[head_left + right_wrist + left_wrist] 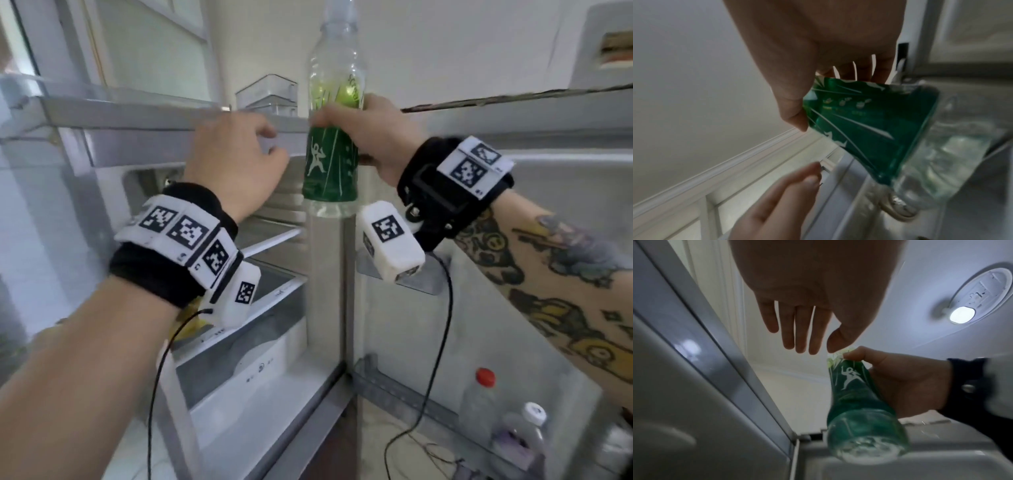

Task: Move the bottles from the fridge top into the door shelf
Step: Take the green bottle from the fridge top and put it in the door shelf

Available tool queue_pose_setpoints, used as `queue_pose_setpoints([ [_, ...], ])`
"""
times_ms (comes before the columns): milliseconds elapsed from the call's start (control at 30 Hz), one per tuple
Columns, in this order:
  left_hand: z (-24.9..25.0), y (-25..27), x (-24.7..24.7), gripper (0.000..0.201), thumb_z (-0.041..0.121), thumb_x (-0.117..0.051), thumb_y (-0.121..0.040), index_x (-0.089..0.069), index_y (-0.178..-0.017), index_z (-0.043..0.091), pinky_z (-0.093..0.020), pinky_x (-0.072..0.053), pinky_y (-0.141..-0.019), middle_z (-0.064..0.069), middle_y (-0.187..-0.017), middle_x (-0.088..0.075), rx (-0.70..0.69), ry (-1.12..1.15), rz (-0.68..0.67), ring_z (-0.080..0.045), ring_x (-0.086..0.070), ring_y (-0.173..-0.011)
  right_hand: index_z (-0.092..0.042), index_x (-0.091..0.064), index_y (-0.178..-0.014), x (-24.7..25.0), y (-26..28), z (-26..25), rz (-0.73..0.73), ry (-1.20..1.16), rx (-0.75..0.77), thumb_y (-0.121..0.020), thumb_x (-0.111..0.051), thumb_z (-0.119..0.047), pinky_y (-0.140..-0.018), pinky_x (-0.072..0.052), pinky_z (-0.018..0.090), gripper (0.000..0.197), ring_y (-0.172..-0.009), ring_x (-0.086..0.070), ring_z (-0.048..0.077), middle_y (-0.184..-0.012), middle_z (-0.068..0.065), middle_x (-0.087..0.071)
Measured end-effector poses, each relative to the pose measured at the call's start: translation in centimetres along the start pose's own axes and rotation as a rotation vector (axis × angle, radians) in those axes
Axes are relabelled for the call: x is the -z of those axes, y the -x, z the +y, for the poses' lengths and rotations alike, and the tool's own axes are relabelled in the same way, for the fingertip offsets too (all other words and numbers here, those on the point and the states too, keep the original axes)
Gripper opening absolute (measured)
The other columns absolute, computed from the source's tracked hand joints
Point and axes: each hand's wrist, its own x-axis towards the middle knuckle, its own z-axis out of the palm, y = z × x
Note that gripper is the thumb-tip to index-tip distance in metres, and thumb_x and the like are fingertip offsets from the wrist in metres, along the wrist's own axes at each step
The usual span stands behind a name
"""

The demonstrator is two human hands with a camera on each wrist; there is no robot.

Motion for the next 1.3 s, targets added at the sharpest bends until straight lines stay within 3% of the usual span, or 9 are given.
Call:
queue_pose_setpoints([
  [133,1.1,1.1,-6.1,0.036,0.030,-0.053,-0.084,-0.067,-0.114,0.018,-0.040,-0.043,-0.103,-0.005,-0.119,-0.068,-0.019,0.003,-0.185,-0.027,-0.059,-0.113,-0.019,-0.063,-0.095,3.1,3.8,5.2,0.054,0.031,-0.052,-0.080,-0.074,-0.022,-0.077,-0.057,0.029,0.018,-0.086,-0.071,0.014,-0.097,0.005,-0.074],
  [300,1.6,3.2,-14.3,0.033,0.021,-0.050,-0.085,-0.066,-0.114,0.012,-0.042,-0.046,-0.098,-0.016,-0.117,-0.068,0.001,-0.031,-0.484,-0.035,-0.059,-0.112,-0.017,-0.056,-0.115,6.9,8.0,11.9,0.169,0.068,-0.215,-0.074,-0.079,-0.026,-0.079,-0.057,0.033,0.048,-0.091,-0.070,0.014,-0.104,0.000,-0.070],
  [433,2.5,5.6,-20.6,0.040,0.011,-0.040,-0.092,-0.053,-0.130,0.012,-0.039,-0.041,-0.102,-0.017,-0.134,-0.056,-0.038,-0.025,-0.715,-0.034,-0.051,-0.123,-0.018,-0.054,-0.113,9.0,11.8,16.8,0.256,0.091,-0.332,-0.076,-0.078,-0.024,-0.073,-0.053,0.027,0.045,-0.089,-0.066,0.010,-0.102,-0.003,-0.067],
  [600,3.3,7.4,-26.0,0.050,0.027,-0.028,-0.100,-0.026,-0.149,0.015,-0.045,-0.019,-0.117,-0.008,-0.158,-0.023,-0.132,-0.035,-0.927,-0.024,-0.022,-0.145,-0.021,-0.051,-0.114,9.1,15.0,22.7,0.304,0.164,-0.467,-0.073,-0.081,-0.030,-0.080,-0.055,0.034,0.051,-0.090,-0.066,0.012,-0.101,-0.006,-0.066],
  [667,3.3,7.8,-27.1,0.052,0.034,-0.023,-0.101,-0.021,-0.150,0.016,-0.045,-0.012,-0.119,-0.007,-0.160,-0.016,-0.147,-0.055,-0.945,-0.022,-0.014,-0.147,-0.022,-0.049,-0.114,8.5,15.8,25.2,0.313,0.177,-0.513,-0.071,-0.082,-0.030,-0.081,-0.055,0.036,0.054,-0.092,-0.066,0.013,-0.101,-0.006,-0.065],
  [767,2.8,7.7,-28.0,0.049,0.034,-0.024,-0.101,-0.029,-0.147,0.017,-0.045,-0.009,-0.118,-0.003,-0.157,-0.025,-0.185,-0.066,-0.855,-0.021,-0.015,-0.147,-0.024,-0.046,-0.114,7.5,16.6,28.8,0.316,0.175,-0.589,-0.072,-0.082,-0.028,-0.083,-0.054,0.035,0.056,-0.093,-0.065,0.015,-0.100,-0.008,-0.064],
  [900,2.3,7.4,-27.7,0.047,0.033,-0.031,-0.100,-0.036,-0.143,0.015,-0.042,-0.020,-0.116,-0.008,-0.152,-0.036,-0.186,0.025,-0.834,-0.027,-0.031,-0.140,-0.022,-0.043,-0.114,6.0,17.0,33.1,0.336,0.185,-0.639,-0.072,-0.082,-0.024,-0.077,-0.051,0.028,0.057,-0.095,-0.064,0.018,-0.107,-0.001,-0.063],
  [1033,2.4,7.8,-27.3,0.045,0.034,-0.037,-0.098,-0.041,-0.139,0.016,-0.042,-0.034,-0.106,-0.011,-0.143,-0.043,-0.192,0.026,-0.777,-0.032,-0.046,-0.127,-0.017,-0.041,-0.123,5.0,16.9,36.7,0.390,0.225,-0.671,-0.069,-0.084,-0.022,-0.086,-0.056,0.037,0.069,-0.098,-0.065,0.023,-0.110,0.002,-0.064],
  [1300,2.3,7.9,-27.6,0.043,0.034,-0.041,-0.097,-0.043,-0.137,0.017,-0.046,-0.037,-0.104,-0.009,-0.140,-0.046,-0.210,0.026,-0.754,-0.029,-0.043,-0.129,-0.006,-0.044,-0.121,3.7,17.4,41.6,0.453,0.422,-0.657,-0.071,-0.084,-0.017,-0.078,-0.046,0.029,0.065,-0.099,-0.062,0.028,-0.108,0.009,-0.063],
])
